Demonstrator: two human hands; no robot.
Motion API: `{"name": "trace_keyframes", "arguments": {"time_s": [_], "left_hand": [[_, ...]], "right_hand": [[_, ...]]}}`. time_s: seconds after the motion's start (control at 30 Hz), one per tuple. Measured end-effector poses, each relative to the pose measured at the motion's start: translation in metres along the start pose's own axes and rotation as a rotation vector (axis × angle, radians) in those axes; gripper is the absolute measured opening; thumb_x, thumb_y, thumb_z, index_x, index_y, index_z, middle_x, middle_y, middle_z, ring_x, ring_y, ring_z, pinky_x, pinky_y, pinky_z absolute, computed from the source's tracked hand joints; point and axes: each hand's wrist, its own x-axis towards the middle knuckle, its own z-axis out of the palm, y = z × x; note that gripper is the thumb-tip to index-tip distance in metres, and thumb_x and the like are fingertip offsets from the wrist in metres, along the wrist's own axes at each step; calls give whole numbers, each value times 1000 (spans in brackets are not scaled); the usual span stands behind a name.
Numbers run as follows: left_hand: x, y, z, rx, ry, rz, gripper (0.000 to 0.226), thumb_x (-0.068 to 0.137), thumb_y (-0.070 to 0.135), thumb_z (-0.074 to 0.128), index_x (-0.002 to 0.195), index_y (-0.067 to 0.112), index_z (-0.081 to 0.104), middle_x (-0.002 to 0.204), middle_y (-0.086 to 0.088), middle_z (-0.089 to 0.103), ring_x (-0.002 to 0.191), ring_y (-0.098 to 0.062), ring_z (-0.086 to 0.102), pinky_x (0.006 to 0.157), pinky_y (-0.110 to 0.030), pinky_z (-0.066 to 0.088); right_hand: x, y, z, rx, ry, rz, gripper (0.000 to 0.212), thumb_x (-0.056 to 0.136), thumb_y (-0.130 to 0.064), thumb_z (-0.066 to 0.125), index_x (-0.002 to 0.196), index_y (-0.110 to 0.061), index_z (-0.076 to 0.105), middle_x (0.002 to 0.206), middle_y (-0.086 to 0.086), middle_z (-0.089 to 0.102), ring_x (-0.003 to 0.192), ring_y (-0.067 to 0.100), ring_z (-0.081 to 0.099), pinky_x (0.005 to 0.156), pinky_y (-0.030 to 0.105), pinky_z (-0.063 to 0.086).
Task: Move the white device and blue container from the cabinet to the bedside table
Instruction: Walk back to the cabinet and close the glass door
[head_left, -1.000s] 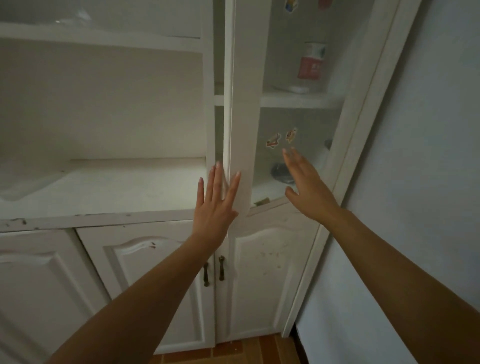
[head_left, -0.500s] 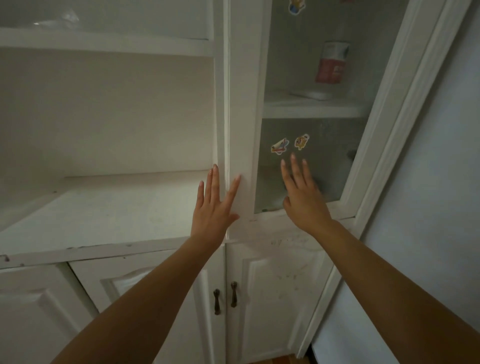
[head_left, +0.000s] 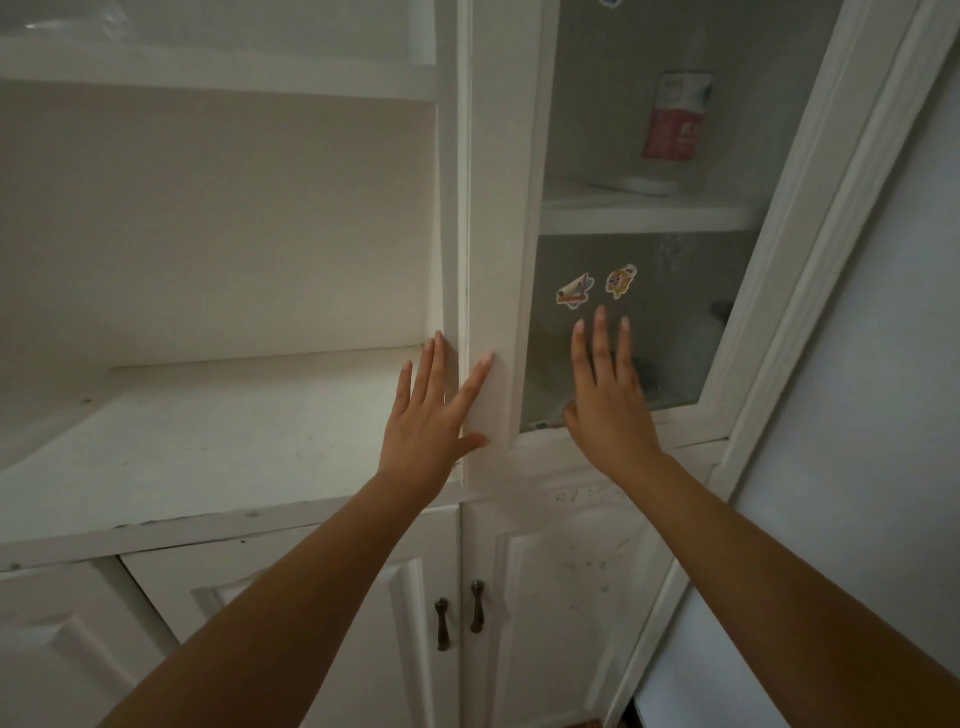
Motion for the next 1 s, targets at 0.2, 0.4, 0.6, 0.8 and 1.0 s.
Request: {"name": "trace_keyframes", "arguments": {"time_s": [0.2, 0.4, 0.6, 0.8, 1.0], "left_hand": [[4, 0, 1, -21, 18, -39, 100, 70, 41, 70, 140, 32, -1, 152, -23, 10, 140, -35, 6, 110, -45, 5], [11, -4, 6, -37, 28, -58, 99, 69, 40, 71, 140, 31, 2, 152, -21, 12, 140, -36, 9, 110, -47, 5], [12, -4, 8, -29, 33, -61, 98, 70, 42, 69, 140, 31, 1, 153, -20, 11, 140, -35, 8, 110, -46, 2], [10, 3, 1, -1, -54, -103, 96, 80, 44, 58, 134, 37, -21, 154, -14, -8, 142, -31, -6, 113, -47, -3], [6, 1, -20, 7, -128, -73, 97, 84, 35, 59, 131, 38, -26, 154, -15, -10, 142, -29, -3, 114, -49, 8]], "right_hand": [[4, 4, -5, -26, -54, -21, 86, 86, -18, 53, 144, -13, -11, 155, 13, -15, 141, 37, -15, 114, 46, 17], [12, 5, -7, -78, -104, -16, 94, 85, -26, 58, 143, -14, -14, 155, 13, -17, 141, 38, -16, 114, 48, 17], [12, 5, -8, -108, -127, -7, 94, 86, -26, 58, 143, -15, -16, 155, 11, -19, 141, 37, -17, 114, 49, 14], [7, 5, -26, -16, -181, -6, 85, 88, -20, 54, 145, -20, -10, 156, 4, -18, 143, 31, -13, 114, 48, 16], [-17, 7, -53, 136, -217, -9, 71, 90, -15, 49, 146, -19, 5, 157, 7, 8, 142, 29, 14, 112, 49, 26]]}}
